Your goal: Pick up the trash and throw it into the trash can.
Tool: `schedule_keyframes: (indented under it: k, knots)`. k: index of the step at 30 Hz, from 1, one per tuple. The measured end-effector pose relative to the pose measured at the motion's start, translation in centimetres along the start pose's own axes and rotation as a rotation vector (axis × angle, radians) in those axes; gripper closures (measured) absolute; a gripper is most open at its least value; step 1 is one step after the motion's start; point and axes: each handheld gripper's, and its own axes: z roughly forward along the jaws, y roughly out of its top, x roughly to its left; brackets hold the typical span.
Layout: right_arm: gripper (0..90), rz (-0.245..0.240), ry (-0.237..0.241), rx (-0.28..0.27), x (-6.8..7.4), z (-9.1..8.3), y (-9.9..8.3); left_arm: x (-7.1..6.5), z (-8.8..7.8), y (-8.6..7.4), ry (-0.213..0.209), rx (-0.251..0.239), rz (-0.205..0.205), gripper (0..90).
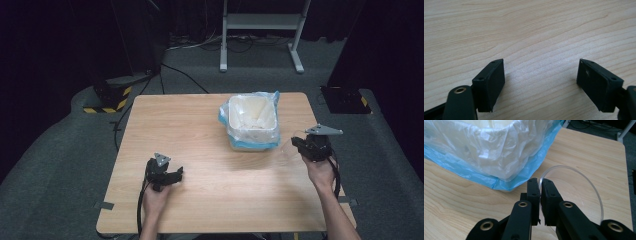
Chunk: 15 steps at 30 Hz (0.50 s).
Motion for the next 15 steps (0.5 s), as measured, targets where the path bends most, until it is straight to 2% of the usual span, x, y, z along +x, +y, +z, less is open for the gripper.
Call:
schedule_keyframes:
  k: [15]
  knots:
    - [85.3, -0.004, 0.015, -0.050, -0.2, -2.3, 2.1, 0.0, 0.0, 0.0, 0.000, 0.000, 0.000, 22.3]
